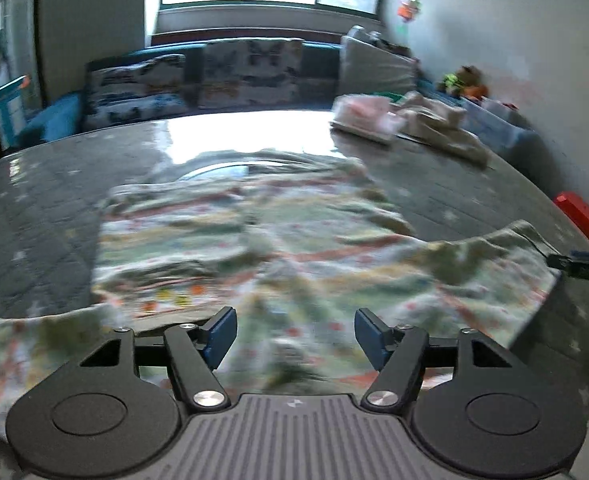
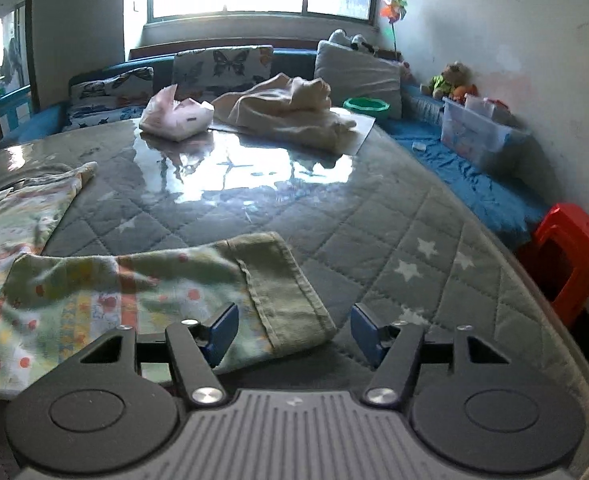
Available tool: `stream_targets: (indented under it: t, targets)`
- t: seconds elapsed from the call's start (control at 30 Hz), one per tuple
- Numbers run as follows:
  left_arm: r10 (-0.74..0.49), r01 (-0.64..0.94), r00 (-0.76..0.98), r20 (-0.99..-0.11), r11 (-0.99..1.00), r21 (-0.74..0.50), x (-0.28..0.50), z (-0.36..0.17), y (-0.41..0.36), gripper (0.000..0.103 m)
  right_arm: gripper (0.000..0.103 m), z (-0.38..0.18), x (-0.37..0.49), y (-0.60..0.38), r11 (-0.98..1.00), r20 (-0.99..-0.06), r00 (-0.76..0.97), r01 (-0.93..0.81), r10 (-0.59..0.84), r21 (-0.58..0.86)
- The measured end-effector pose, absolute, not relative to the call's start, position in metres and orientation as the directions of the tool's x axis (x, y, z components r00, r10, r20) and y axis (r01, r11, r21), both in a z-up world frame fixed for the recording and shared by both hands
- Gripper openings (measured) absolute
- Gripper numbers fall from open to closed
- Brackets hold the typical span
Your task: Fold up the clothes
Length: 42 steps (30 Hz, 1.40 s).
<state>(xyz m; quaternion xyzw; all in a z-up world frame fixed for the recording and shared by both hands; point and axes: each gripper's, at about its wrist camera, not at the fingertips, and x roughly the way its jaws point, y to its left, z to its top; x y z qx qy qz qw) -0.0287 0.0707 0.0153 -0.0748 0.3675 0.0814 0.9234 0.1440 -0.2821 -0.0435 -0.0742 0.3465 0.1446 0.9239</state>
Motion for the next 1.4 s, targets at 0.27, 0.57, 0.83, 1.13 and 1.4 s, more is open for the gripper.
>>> stream_targets:
  t: [0.27,0.57,0.83,1.13,1.4]
  targets:
    - [0.030,-0.116,0.709,-0.704,0.990,-0.075,-0.014,0.009,0.039,0.075,0.054,-0.045,0.146,-0.285,0.949,-0.667,0.706,-0.315,0.236,0.002]
    - [-0.016,-0.046,0.694,-0.720,0.997,-0.066,-0.004,0.002,0.018,0.078,0.051,-0.045,0.150,-0.290,0.945,-0.674,0.689,-0.323,0.266,0.044]
    - [-0.052,0.006,0.673,-0.738,0.998,-0.064,0.005,-0.009,0.002,0.078,0.010,-0.040,0.146,-0.287,0.931,-0.660,0.674,-0.347,0.333,0.116]
    - [-0.086,0.063,0.662,-0.745,0.996,-0.059,0.009,-0.025,-0.013,0.079,0.009,0.024,0.125,-0.273,0.856,-0.537,0.670,-0.450,0.513,0.257]
    - [-0.113,0.050,0.710,-0.695,0.993,-0.111,-0.011,-0.006,0.007,0.079,0.009,0.081,0.098,-0.194,0.713,-0.459,0.571,-0.662,0.681,0.233]
